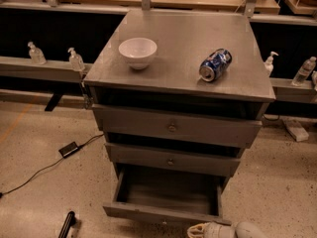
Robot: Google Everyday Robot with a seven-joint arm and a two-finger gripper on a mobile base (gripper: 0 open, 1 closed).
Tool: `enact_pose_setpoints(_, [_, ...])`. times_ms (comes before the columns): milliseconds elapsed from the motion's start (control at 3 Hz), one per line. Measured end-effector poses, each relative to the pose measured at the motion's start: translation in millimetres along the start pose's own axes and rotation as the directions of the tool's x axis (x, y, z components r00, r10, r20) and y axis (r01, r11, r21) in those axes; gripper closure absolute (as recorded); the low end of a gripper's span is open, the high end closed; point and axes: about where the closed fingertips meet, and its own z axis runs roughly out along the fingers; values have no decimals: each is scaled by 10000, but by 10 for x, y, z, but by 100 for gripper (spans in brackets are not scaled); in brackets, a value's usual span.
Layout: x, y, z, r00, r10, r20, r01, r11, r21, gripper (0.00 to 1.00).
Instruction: Close bottom drawer
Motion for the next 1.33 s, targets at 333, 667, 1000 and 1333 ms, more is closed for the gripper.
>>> enact_pose_setpoints(333, [-22,94,31,9998,-122,-171,128,9992,378,100])
enact_pose_setpoints(667, [-6,147,67,9992,-131,-378,157,9975,696,100])
enact_pose_setpoints(1000, [15,38,162,9991,-92,-404,128,9957,912,100])
enact_pose_setpoints(1333, [133,-292,284,9987,8,-512,54,9926,1211,100])
